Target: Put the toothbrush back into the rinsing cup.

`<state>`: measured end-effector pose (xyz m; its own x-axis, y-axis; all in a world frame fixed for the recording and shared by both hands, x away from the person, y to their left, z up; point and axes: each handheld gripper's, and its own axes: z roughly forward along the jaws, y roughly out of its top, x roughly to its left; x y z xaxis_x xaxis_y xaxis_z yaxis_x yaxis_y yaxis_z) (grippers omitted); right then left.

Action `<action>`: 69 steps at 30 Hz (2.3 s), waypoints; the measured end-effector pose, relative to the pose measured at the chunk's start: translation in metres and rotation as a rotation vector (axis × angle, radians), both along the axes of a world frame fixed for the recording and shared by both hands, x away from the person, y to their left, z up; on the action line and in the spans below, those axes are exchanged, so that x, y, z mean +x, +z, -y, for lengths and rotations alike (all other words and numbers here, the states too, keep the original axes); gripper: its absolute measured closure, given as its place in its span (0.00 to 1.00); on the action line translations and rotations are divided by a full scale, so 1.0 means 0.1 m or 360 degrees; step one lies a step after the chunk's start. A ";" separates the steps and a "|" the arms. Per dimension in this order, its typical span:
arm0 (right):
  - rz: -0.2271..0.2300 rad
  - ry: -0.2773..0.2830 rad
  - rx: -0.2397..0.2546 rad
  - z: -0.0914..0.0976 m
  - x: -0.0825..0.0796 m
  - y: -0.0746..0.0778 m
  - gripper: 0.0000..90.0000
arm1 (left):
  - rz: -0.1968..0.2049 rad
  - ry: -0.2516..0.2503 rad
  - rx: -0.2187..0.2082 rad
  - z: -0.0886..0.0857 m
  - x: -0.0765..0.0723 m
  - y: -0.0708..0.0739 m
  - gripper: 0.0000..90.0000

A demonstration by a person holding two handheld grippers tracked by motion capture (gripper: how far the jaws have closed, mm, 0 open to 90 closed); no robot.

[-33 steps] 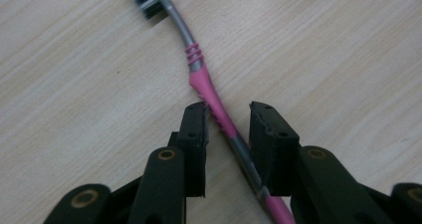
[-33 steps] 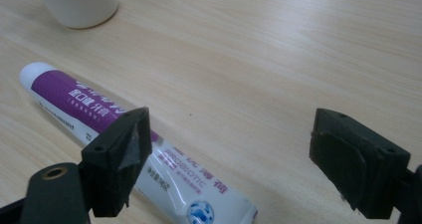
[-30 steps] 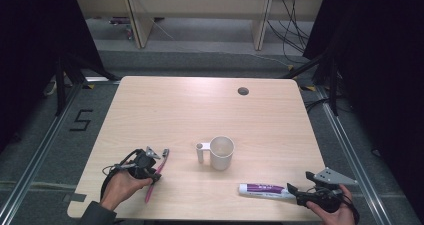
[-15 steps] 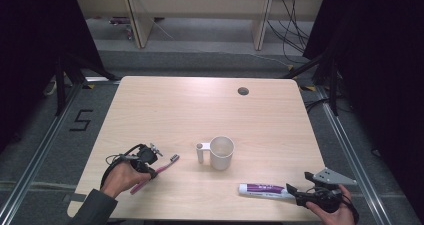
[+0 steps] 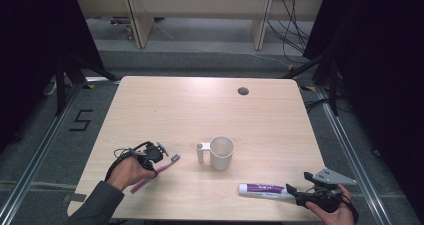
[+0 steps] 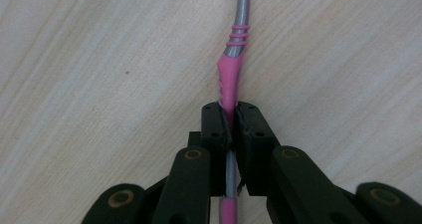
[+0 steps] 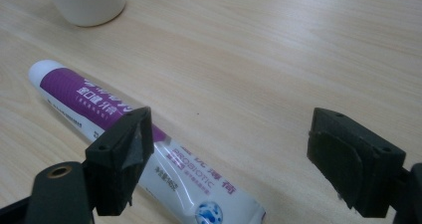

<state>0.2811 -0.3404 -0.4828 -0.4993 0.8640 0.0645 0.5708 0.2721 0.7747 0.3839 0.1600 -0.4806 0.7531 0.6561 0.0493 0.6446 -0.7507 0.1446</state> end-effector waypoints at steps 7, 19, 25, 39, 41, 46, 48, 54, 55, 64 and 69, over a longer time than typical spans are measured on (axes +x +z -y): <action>-0.0031 -0.0020 0.0026 -0.02 -0.01 0.00 0.21 | 0.0031 -0.0050 -0.0013 -0.03 -0.01 0.07 0.92; 0.0016 -0.0008 -0.0005 0.01 0.01 0.00 0.22 | 0.0283 -0.0041 -0.0278 -0.19 -0.07 0.40 0.92; 0.0010 -0.0003 -0.0015 0.02 0.01 0.00 0.22 | 0.0435 -0.0005 -0.0493 -0.21 -0.13 0.56 0.92; 0.0018 -0.0010 -0.0006 0.03 0.01 0.00 0.22 | 0.0839 0.0084 -0.0956 -0.09 -0.12 0.72 0.92; 0.0018 -0.0013 -0.0008 0.03 0.01 0.00 0.22 | 0.0907 0.0143 -0.1082 -0.07 -0.14 0.72 0.92; 0.0010 -0.0005 -0.0006 0.04 0.01 0.00 0.22 | 0.1002 0.0182 -0.1325 -0.02 -0.16 0.70 0.92; 0.0015 -0.0010 -0.0008 0.03 0.01 0.00 0.22 | 0.1006 0.0185 -0.1348 0.01 -0.17 0.69 0.92; 0.0021 -0.0013 -0.0014 0.03 0.01 0.00 0.22 | 0.1029 0.0191 -0.1402 0.11 -0.18 0.67 0.92; 0.0024 -0.0013 -0.0014 0.04 0.01 0.00 0.22 | 0.1032 0.0192 -0.1416 0.12 -0.18 0.68 0.92; 0.0029 -0.0015 -0.0014 0.04 0.01 0.01 0.22 | 0.1108 0.0180 -0.1499 0.25 -0.18 0.74 0.92; 0.0028 -0.0015 -0.0014 0.04 0.01 0.01 0.22 | 0.1135 0.0174 -0.1547 0.30 -0.17 0.79 0.92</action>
